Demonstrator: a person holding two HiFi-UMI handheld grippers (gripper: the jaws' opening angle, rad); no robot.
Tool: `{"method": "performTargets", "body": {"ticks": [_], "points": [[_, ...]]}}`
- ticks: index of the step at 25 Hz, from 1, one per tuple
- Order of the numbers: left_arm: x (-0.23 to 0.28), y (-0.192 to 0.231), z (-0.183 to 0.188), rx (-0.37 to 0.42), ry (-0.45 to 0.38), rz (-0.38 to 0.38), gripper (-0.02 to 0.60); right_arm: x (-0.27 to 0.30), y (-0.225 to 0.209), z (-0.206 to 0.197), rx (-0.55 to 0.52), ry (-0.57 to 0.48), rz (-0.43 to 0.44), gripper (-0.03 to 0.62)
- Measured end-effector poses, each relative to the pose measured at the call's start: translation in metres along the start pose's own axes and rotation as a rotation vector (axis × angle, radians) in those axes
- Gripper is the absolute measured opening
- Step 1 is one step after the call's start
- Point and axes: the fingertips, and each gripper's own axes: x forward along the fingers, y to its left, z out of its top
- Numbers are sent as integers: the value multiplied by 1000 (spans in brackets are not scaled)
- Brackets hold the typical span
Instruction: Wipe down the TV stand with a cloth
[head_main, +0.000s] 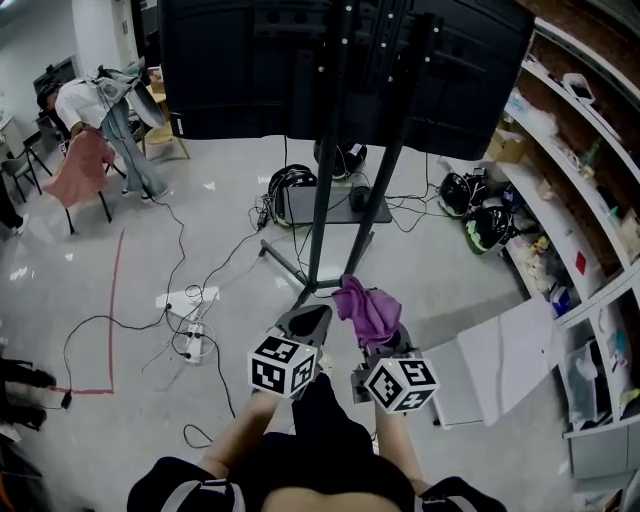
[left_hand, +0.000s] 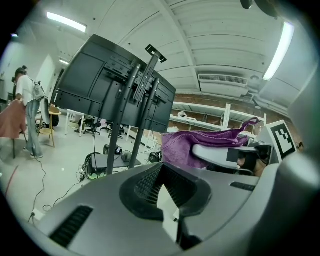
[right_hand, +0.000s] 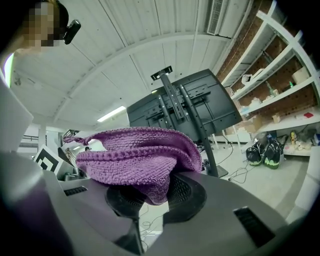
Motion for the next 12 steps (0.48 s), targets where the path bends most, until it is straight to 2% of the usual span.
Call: {"method": "performTargets", "body": {"ticks": [7,12], "points": [[43,27,16,1,2,17,6,51,-19,11,1,6,44,64],[85,44,33,15,22,14,6,84,-48,29,0,4,24,64]]}}
